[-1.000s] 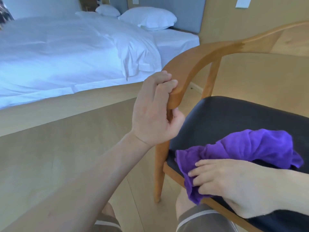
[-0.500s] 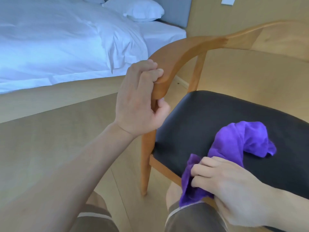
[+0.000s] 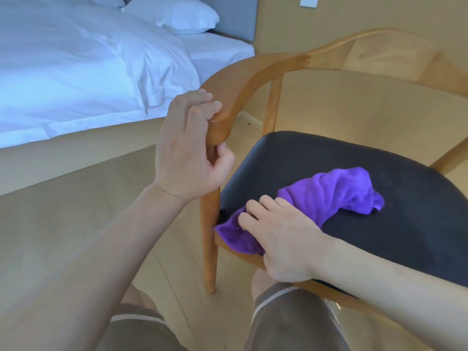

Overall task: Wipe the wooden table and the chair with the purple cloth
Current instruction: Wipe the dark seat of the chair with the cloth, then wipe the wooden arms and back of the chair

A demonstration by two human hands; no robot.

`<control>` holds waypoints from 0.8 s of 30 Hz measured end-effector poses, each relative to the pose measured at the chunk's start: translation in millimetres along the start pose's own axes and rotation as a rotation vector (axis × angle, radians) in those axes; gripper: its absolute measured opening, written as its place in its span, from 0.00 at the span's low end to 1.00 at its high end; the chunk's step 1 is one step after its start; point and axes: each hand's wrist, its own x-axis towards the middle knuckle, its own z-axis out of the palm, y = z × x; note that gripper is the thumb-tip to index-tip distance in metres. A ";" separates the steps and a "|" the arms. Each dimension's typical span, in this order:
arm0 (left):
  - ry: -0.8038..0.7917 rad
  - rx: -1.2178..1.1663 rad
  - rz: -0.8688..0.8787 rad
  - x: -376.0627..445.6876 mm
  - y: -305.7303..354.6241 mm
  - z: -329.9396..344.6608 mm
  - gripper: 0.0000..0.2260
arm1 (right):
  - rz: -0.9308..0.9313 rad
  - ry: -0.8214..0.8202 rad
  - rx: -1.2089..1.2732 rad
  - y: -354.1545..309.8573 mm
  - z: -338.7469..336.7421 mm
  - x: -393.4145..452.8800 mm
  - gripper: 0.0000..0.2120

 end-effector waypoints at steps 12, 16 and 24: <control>-0.024 -0.062 -0.160 -6.0 18.0 -5.7 0.24 | 0.156 0.162 0.599 55.6 -84.9 -32.7 0.13; -0.087 -0.240 -0.284 -0.3 23.6 -26.2 0.23 | 0.045 0.419 0.881 42.8 -146.6 9.6 0.13; -0.116 -0.996 -0.793 26.6 38.3 -67.5 0.25 | -0.070 0.616 0.891 26.0 -228.7 84.8 0.14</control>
